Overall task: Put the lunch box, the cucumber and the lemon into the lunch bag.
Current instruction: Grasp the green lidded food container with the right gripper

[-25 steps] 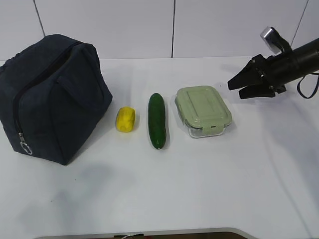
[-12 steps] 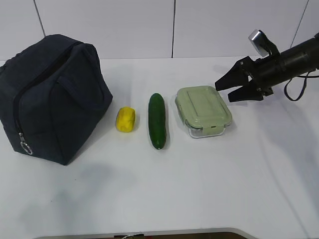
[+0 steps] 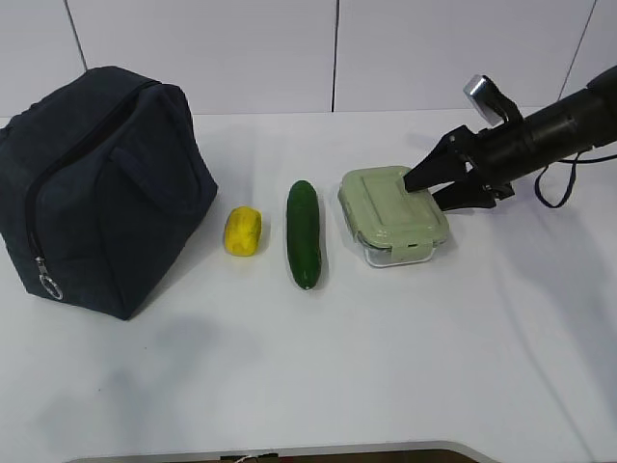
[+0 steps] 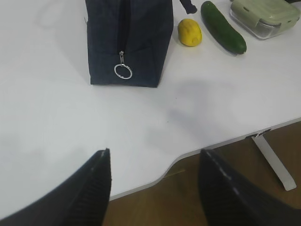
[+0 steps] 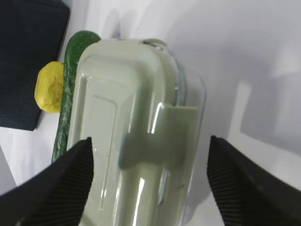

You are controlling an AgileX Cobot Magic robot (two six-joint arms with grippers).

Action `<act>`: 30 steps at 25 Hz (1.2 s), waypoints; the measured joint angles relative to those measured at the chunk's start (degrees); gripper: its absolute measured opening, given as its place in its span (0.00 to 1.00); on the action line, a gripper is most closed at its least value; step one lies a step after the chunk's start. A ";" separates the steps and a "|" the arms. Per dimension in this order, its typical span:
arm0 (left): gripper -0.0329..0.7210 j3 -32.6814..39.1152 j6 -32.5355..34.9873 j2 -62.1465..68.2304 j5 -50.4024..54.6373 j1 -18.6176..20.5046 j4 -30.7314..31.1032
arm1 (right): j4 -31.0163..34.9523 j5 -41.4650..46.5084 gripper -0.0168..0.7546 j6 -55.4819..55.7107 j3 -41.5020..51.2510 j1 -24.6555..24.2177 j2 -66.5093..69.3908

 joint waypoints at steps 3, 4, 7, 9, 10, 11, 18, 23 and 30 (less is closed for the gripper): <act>0.61 0.00 0.00 0.00 0.00 0.00 0.00 | -0.38 0.00 0.79 0.15 0.00 0.41 0.00; 0.61 0.00 0.00 0.00 0.00 0.00 0.00 | -0.38 0.00 0.79 0.15 0.00 0.44 0.00; 0.61 0.00 0.00 0.00 0.00 0.00 0.00 | -0.38 0.00 0.79 0.15 0.00 0.44 0.00; 0.61 0.00 0.00 0.00 0.00 0.00 0.00 | -0.38 0.00 0.79 0.15 0.00 0.53 0.00; 0.61 0.00 0.00 0.00 0.00 0.00 0.00 | -0.38 -0.04 0.79 0.26 0.00 0.53 0.00; 0.61 0.00 0.00 0.00 0.00 0.00 0.00 | -0.38 -0.04 0.79 0.26 0.00 0.53 0.00; 0.61 0.00 0.00 0.00 0.00 0.00 0.00 | -0.38 -0.14 0.79 0.58 0.00 0.66 0.00; 0.61 0.00 0.00 0.00 0.00 0.00 0.00 | -0.38 -0.14 0.79 0.70 0.00 0.87 0.00; 0.61 0.00 0.00 0.00 0.00 0.00 0.00 | -1.85 -0.14 0.79 2.50 0.00 1.19 0.62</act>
